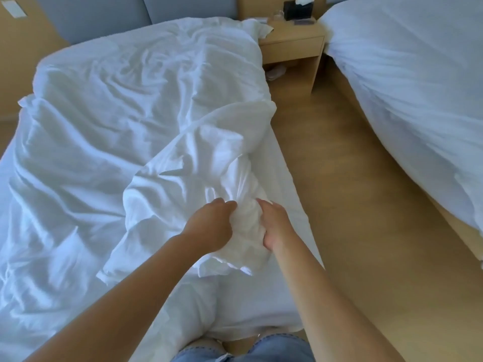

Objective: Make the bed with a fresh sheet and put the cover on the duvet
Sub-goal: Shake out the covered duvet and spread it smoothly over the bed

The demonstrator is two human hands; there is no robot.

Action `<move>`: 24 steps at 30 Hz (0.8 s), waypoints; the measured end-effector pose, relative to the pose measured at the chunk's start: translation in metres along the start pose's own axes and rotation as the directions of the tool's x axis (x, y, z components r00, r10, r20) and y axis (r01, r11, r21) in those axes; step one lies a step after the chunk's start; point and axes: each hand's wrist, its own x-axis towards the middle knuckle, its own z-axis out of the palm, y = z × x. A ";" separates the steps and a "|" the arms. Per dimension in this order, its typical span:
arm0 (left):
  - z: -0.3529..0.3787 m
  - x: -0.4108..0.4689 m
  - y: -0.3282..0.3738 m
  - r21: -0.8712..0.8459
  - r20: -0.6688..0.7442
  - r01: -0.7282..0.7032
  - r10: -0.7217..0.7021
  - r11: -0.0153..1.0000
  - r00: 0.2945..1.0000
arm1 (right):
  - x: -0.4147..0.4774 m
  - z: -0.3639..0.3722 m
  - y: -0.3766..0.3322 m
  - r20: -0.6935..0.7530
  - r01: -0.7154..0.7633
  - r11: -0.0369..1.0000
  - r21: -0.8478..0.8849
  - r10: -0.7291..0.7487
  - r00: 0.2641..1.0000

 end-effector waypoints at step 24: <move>0.149 -0.111 -0.135 0.149 0.075 0.156 -0.168 0.976 0.983 | -0.027 0.032 0.182 -0.083 -0.101 0.637 -0.764 0.058 0.995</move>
